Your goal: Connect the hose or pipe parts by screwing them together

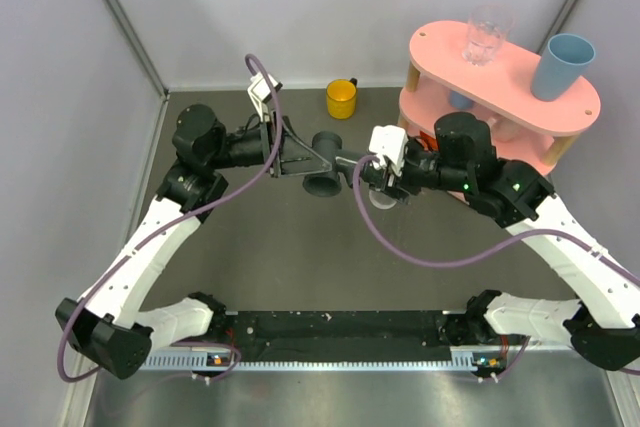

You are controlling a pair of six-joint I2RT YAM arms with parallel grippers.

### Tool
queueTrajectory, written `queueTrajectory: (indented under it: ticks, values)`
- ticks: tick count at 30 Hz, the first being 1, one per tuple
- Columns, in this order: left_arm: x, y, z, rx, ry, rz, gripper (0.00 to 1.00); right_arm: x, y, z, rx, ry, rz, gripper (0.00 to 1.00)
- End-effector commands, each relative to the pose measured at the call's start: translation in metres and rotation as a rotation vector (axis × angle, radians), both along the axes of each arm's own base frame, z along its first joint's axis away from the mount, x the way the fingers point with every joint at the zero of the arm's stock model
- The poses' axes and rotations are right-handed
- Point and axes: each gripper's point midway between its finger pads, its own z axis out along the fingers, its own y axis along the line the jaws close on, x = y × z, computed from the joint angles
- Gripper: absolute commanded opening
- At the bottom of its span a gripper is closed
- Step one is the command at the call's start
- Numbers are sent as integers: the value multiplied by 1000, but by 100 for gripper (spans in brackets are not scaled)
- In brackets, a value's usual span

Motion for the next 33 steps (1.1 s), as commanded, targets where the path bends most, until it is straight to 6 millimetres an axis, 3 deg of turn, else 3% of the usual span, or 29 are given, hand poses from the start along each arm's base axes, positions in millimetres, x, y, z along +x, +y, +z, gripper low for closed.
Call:
queueTrajectory:
  ticks: [1,6,14,28,33]
  values:
    - [-15,4,-2,-6,-57,-22,79,14,1,48,128,-86,-54,0]
    - [-13,4,-26,42,-21,11,78,12,-1,59,179,-76,-64,0]
    - [4,4,-50,103,-12,98,77,-14,6,66,226,-52,52,0]
    - [27,2,-89,200,11,172,63,-25,3,74,281,-34,67,0]
    - [30,3,-96,218,12,186,50,-22,1,76,290,-39,52,0]
